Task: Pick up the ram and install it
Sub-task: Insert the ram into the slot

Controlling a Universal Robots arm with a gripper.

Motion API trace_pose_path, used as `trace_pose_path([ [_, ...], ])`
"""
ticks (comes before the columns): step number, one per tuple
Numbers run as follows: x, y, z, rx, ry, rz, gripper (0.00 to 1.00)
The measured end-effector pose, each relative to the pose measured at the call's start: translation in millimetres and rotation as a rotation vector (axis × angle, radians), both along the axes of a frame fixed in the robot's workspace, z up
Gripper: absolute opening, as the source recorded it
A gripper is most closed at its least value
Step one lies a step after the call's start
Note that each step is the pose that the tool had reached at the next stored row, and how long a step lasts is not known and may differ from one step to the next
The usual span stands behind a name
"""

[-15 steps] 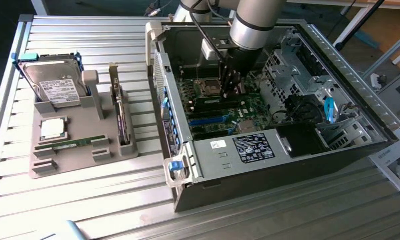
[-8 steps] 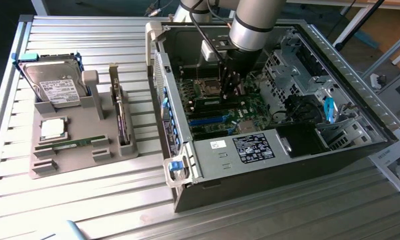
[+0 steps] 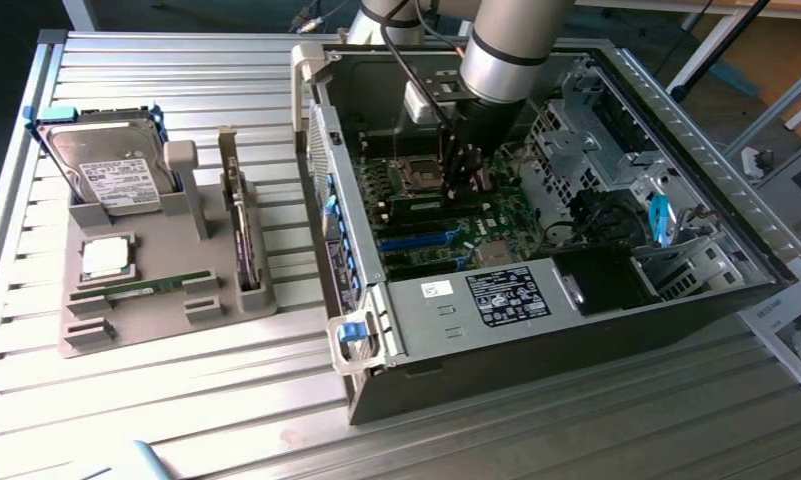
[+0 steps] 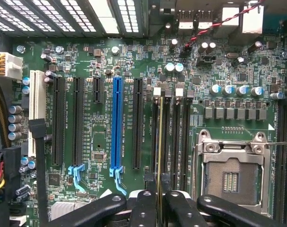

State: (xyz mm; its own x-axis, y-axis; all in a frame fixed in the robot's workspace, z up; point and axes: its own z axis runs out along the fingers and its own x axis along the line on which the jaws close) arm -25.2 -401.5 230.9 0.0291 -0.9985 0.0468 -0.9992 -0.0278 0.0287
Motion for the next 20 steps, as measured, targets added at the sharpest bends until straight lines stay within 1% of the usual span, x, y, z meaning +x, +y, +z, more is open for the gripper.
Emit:
trace_pose_path([
  [4,0.1,0.0,-0.5,-0.0002,0.0,0.0,0.14],
  [8,0.1,0.0,-0.8,-0.0033,0.0,0.0,0.14],
  [14,0.1,0.0,-1.4,-0.0038,0.0,0.0,0.14],
  [16,0.1,0.0,-1.7,-0.0055,0.0,0.0,0.14],
  [17,0.0,0.0,-1.8,-0.0085,-0.0001,0.0,0.14],
  [18,0.0,0.0,-1.8,-0.01,0.0,0.0,0.14],
  [20,0.0,0.0,-1.8,-0.0101,0.0,0.0,0.14],
])
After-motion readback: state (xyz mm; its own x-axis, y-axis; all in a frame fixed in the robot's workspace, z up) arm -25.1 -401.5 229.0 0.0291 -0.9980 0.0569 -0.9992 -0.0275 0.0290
